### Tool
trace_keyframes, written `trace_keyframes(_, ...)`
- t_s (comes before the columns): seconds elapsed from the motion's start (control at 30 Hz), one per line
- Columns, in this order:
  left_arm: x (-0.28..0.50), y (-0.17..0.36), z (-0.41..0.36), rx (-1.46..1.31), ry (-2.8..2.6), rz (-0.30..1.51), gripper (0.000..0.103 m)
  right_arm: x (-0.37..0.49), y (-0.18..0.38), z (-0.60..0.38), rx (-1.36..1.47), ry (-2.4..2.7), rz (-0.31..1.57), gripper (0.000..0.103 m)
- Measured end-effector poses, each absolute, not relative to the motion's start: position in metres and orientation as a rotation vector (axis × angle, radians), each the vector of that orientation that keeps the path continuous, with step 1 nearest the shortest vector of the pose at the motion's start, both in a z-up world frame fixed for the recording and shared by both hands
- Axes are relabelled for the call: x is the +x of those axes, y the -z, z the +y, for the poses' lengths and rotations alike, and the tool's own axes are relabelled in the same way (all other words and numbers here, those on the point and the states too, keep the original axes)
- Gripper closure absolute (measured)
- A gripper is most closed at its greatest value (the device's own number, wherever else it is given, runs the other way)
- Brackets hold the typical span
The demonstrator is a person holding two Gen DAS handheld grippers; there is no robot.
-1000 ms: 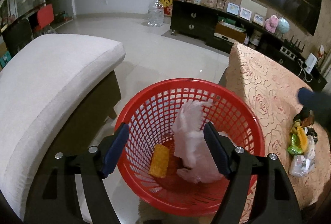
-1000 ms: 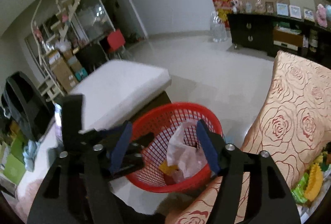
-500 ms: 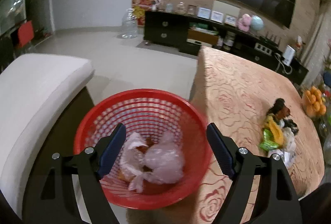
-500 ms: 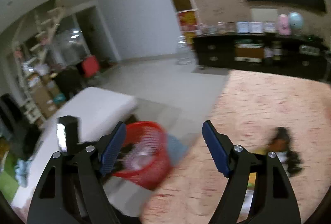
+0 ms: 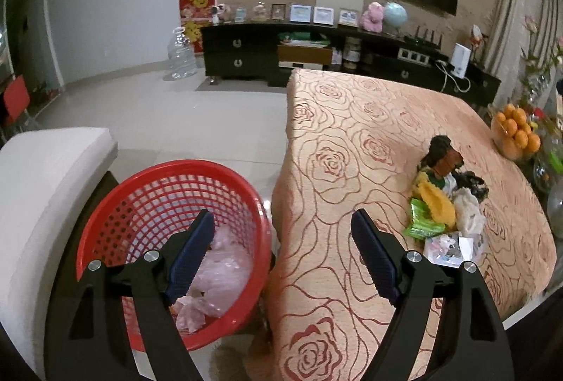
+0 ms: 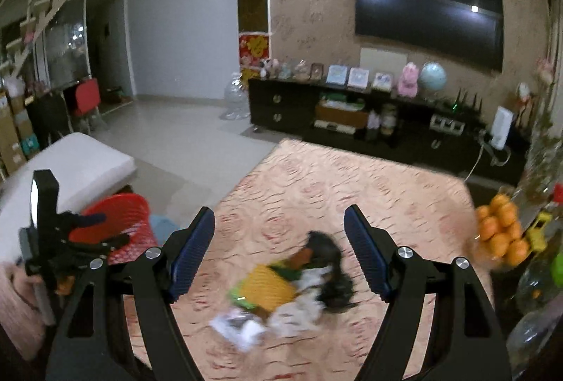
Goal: Collect trash
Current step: 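Move both open grippers back toward the trash pile on the table, then grasp the printed snack packet with the left gripper while the right gripper grasps the white cloth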
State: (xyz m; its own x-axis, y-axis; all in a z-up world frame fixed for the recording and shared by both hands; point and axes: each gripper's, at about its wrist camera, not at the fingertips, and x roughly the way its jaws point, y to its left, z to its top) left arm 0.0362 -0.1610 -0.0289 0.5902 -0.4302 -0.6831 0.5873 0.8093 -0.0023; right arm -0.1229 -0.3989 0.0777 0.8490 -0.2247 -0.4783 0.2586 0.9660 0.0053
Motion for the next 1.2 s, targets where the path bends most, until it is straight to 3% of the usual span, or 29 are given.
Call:
trace_keyframes(0.3, 0.029, 0.039, -0.175, 0.260, 0.618, 0.730, 0.026, -0.134, -0.032, -0.436, 0.299, 0.314, 0.425, 0.029)
trace_keyframes(0.7, -0.017, 0.075, -0.243, 0.374, 0.823, 0.794, 0.026, -0.158, 0.041, -0.429, 0.488, 0.432, 0.605, 0.030)
trace_keyframes(1.2, -0.041, 0.125, -0.325, 0.431, 0.957, 0.906, 0.024, -0.167, 0.054, -0.444, 0.511, 0.491, 0.638, 0.030)
